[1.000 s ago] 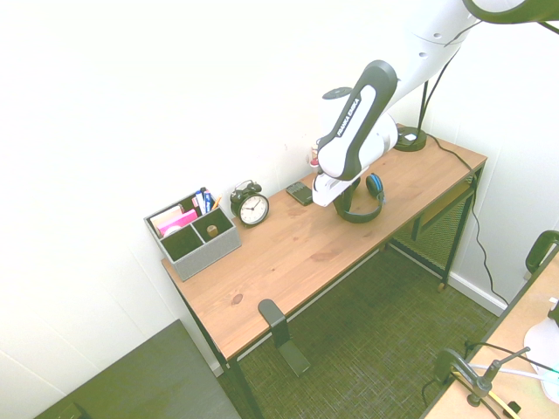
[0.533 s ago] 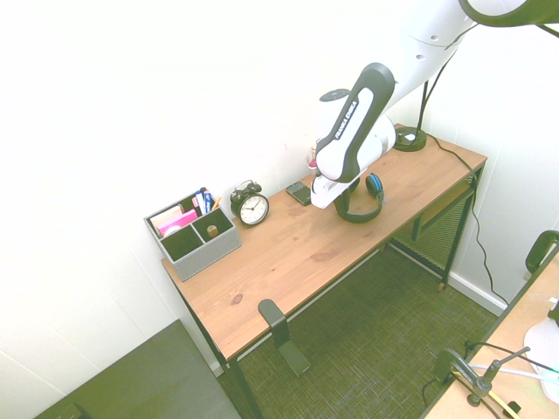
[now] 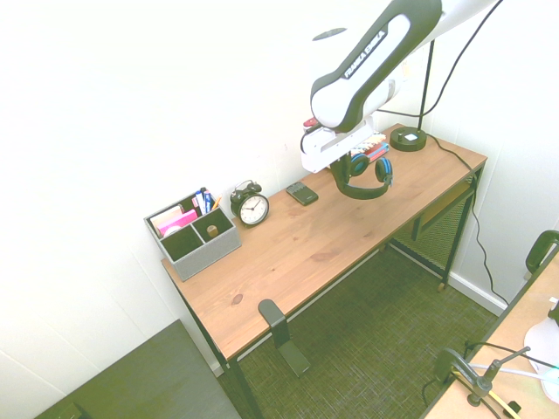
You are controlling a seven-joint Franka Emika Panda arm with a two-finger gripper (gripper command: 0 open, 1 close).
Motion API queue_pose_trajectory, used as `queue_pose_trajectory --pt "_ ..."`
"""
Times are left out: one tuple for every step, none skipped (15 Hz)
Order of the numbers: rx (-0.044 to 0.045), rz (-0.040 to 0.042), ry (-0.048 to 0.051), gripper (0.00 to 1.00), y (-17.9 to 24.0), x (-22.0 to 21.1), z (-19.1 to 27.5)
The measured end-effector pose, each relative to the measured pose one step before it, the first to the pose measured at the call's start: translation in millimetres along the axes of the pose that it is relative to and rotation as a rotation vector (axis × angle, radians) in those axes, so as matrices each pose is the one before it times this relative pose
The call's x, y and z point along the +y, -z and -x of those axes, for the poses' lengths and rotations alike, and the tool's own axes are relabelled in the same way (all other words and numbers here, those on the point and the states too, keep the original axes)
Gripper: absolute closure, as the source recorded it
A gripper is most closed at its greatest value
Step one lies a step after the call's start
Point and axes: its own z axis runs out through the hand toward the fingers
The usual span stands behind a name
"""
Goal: Hang the headphone
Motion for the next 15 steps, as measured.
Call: queue_pose_trajectory --pt "-0.01763 0.00884 0.01443 1.00 11.38 1.70 20.11" --pt "-0.02382 0.01082 0.01502 1.00 7.84 -0.15 23.70" --pt "-0.02849 0.00891 0.02259 1.00 3.70 -1.55 24.20" --pt "-0.02170 0.00884 0.02031 1.00 0.09 -3.54 25.90" --pt "-0.01535 0.01117 0.01475 1.00 -2.19 -5.42 24.81" --pt "-0.00712 0.01201 0.01673 1.00 -4.24 -7.49 22.61" --pt "-0.00570 0.00944 0.01923 1.00 -6.40 -8.25 19.10" --pt "-0.00147 0.00092 0.01367 1.00 -7.04 -8.53 16.55" --pt "0.00482 -0.00425 0.00303 1.00 -8.91 -10.19 16.04" --pt "0.00311 0.00137 0.00488 1.00 -12.23 -11.11 17.43" --pt "-0.00048 0.01244 0.00021 1.00 -16.00 -11.31 17.38" --pt "-0.00205 0.01910 0.00133 1.00 -19.78 -10.75 17.61" --pt "-0.00344 0.01229 0.00085 1.00 -18.60 -9.63 14.11" --pt "0.00039 0.00122 -0.00684 1.00 -16.98 -9.47 9.74" --pt "-0.00254 -0.01469 -0.01802 1.00 -15.57 -10.32 6.19"
